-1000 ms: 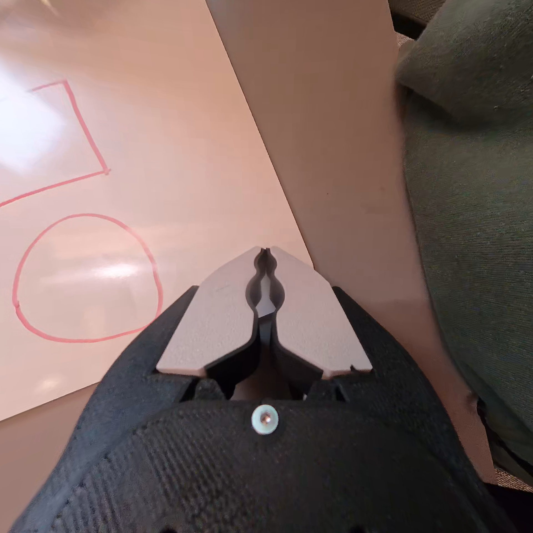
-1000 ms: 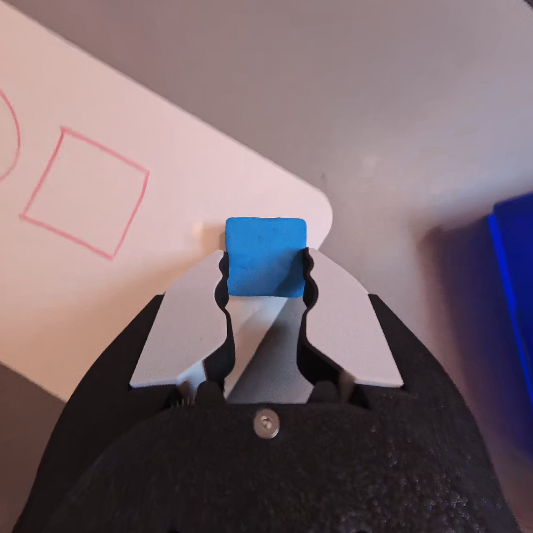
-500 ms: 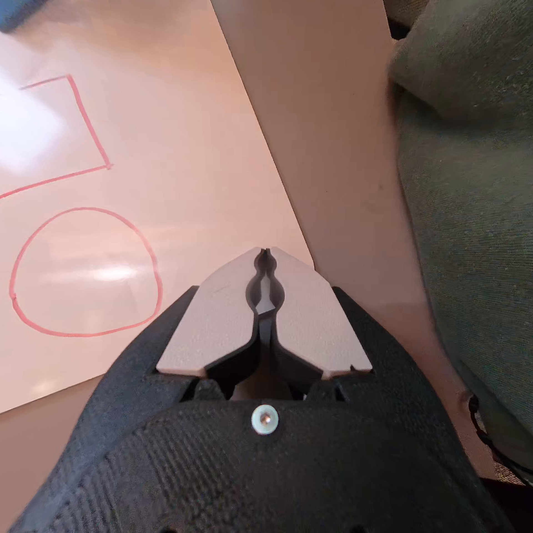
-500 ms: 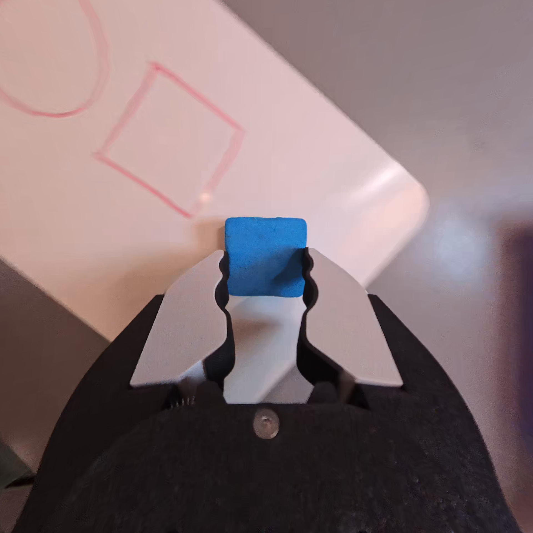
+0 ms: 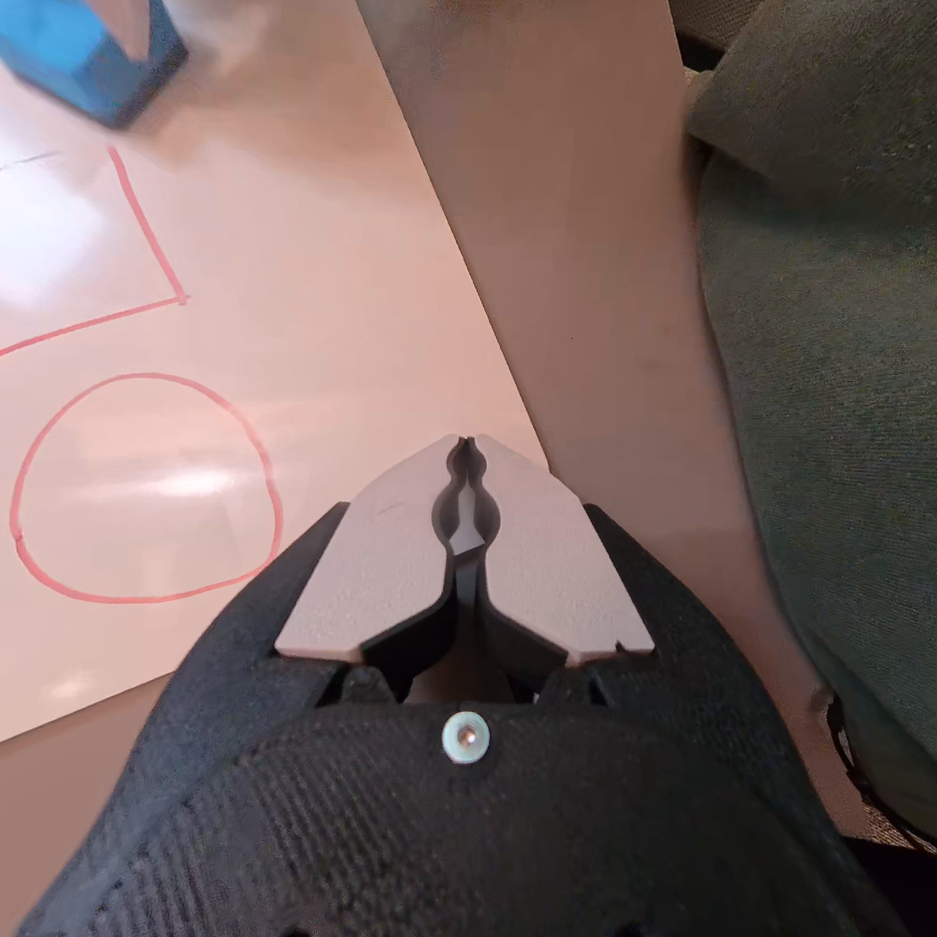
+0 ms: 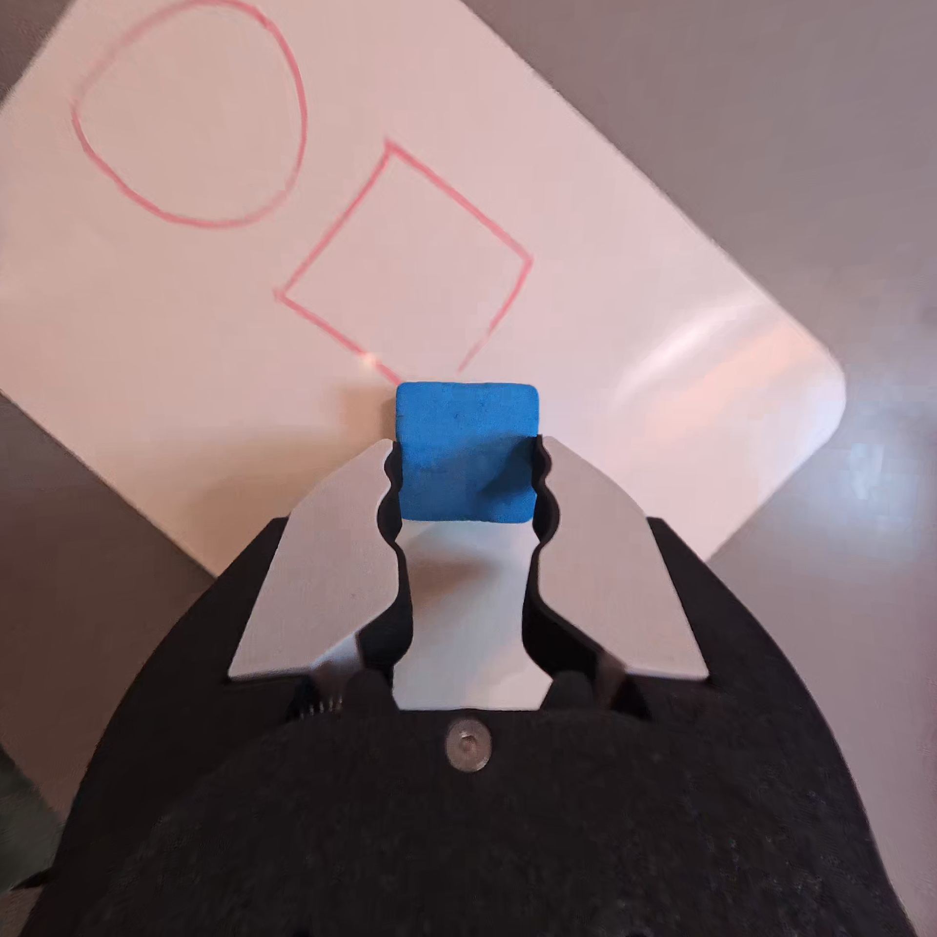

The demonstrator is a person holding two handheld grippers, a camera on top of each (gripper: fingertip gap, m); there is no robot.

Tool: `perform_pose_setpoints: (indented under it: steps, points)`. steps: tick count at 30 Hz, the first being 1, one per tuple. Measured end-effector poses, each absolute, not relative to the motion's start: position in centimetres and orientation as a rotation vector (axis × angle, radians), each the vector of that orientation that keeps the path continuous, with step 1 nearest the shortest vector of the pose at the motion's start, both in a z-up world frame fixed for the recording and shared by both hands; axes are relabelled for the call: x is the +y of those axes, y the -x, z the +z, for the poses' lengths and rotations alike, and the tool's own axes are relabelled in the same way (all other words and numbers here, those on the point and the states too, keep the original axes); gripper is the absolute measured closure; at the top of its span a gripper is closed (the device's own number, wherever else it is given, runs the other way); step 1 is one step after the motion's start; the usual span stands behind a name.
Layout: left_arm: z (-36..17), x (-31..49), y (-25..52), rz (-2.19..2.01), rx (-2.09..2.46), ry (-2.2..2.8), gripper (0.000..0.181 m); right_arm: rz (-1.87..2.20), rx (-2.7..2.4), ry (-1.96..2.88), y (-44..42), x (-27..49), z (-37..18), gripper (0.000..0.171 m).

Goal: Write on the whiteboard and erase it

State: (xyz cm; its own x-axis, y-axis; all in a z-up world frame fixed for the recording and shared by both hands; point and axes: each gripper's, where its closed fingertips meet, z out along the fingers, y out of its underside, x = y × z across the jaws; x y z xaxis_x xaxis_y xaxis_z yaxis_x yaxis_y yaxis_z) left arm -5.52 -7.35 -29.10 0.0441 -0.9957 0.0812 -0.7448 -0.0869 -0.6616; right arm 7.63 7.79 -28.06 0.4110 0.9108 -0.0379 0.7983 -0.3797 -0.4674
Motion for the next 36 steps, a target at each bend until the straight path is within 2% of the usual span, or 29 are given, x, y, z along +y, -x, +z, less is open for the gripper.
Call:
perform_pose_setpoints:
  steps: [2,5,7,11,13,16,18,22,26,31,33,36]
  points:
    - [-29.1,-7.5,5.4,-0.758,1.749,1.881,0.181,0.427,-1.424,2.274,-6.3,9.8,-28.0,0.121]
    - [-29.1,-7.5,5.4,-0.739,1.752,1.878,0.181,0.388,-1.253,2.356,-8.7,14.2,-28.0,0.121]
    - [-29.1,-7.5,5.4,-0.733,1.75,1.879,0.181,0.368,-1.371,2.352,-8.9,12.2,-28.1,0.122]
    - [-29.1,-7.5,5.4,-0.745,1.75,1.883,0.181,0.409,-1.668,2.188,-2.7,5.7,-28.0,0.122]
    - [-29.1,-7.5,5.4,-0.745,1.747,1.882,0.181,0.391,-1.653,2.162,-1.2,7.2,-28.0,0.122]
    - [-29.1,-7.5,5.5,-0.728,1.749,1.878,0.181,0.419,-1.468,2.275,-4.2,11.1,-28.1,0.122]
    - [-29.1,-7.5,5.5,-0.737,1.748,1.879,0.181,0.402,-1.526,2.27,-5.2,9.1,-28.1,0.122]
    - [-29.1,-7.5,5.4,-0.762,1.748,1.887,0.181,0.44,-1.689,2.156,-0.6,5.0,-28.1,0.122]
    - [-29.1,-7.5,5.4,-0.744,1.745,1.885,0.181,0.471,-1.442,2.254,-3.8,10.2,-28.1,0.122]
    - [-29.1,-7.5,5.4,-0.766,1.745,1.89,0.181,0.476,-1.691,2.151,-2.0,3.5,-28.0,0.122]
    - [-29.1,-7.5,5.4,-0.762,1.745,1.889,0.181,0.492,-1.654,2.152,-1.2,5.1,-28.0,0.122]
    - [-29.1,-7.5,5.5,-0.751,1.744,1.887,0.181,0.478,-1.388,2.259,-4.9,11.3,-28.0,0.122]
